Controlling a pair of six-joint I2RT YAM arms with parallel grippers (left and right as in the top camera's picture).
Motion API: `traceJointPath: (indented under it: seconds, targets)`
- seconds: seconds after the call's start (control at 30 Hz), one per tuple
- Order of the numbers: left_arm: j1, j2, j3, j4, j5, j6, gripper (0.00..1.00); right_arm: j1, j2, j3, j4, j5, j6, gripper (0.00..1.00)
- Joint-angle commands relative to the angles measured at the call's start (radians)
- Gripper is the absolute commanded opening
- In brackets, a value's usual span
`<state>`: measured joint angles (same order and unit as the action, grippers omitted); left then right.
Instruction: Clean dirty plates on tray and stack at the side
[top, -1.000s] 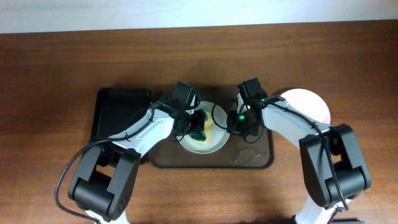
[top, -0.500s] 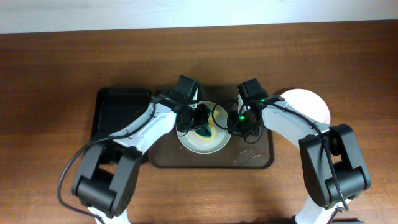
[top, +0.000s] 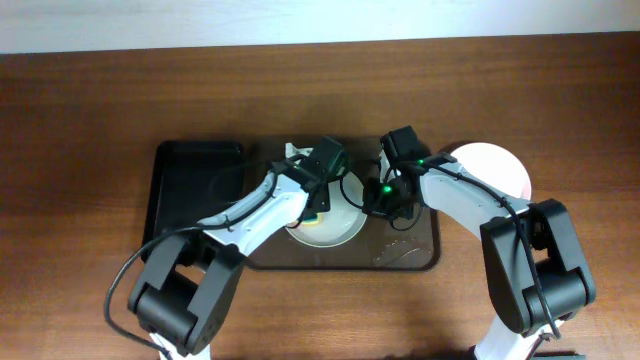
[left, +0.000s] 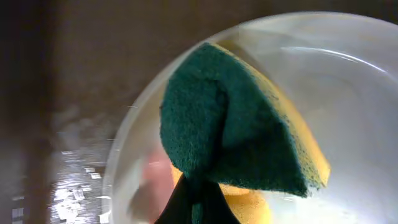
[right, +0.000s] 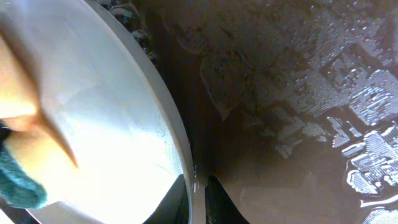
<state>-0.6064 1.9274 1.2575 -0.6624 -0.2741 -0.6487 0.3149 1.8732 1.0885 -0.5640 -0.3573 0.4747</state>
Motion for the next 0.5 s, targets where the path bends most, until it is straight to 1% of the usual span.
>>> traceJointPath:
  seconds: [0.0,0.07,0.13,0.17,0.2,0.23,0.27,0.3,0.33,0.4,0.47]
  targets:
    - [0.054,-0.149,-0.022,-0.013,-0.114,0.068,0.00,-0.007,0.007,-0.002,-0.024,0.062,0.005,0.11]
    - [0.061,-0.269,-0.022,-0.014,-0.079,0.129,0.00,-0.007,0.007,-0.002,-0.024,0.062,0.005,0.11]
    - [0.075,-0.395,-0.022,-0.069,-0.073,0.128,0.00,-0.007,0.007,-0.002,-0.024,0.062,0.005,0.22]
    - [0.094,-0.423,-0.022,-0.102,-0.053,0.128,0.00,-0.007,0.007,-0.002,-0.023,0.062,0.005,0.34]
    - [0.131,-0.442,-0.023,-0.135,-0.007,0.157,0.00,-0.007,0.007,-0.002,-0.023,0.062,0.005,0.38]
    - [0.182,-0.444,-0.023,-0.151,0.063,0.216,0.00,-0.007,0.007,-0.002,-0.021,0.062,0.005,0.29]
    - [0.251,-0.438,-0.027,-0.159,0.135,0.279,0.00,-0.007,0.007,-0.002,-0.015,0.062,0.005,0.06]
    - [0.337,-0.427,-0.030,-0.159,0.229,0.370,0.00,-0.007,0.007,-0.002,-0.011,0.061,0.000,0.04]
    - [0.392,-0.413,-0.030,-0.159,0.298,0.429,0.00,-0.007,0.007,-0.001,-0.006,0.051,-0.032,0.04]
    - [0.524,-0.357,-0.030,-0.166,0.483,0.538,0.00,-0.007,-0.026,0.012,-0.008,0.056,-0.105,0.04]
    - [0.588,-0.305,-0.030,-0.166,0.492,0.574,0.00,-0.007,-0.091,0.039,-0.042,0.129,-0.109,0.04]
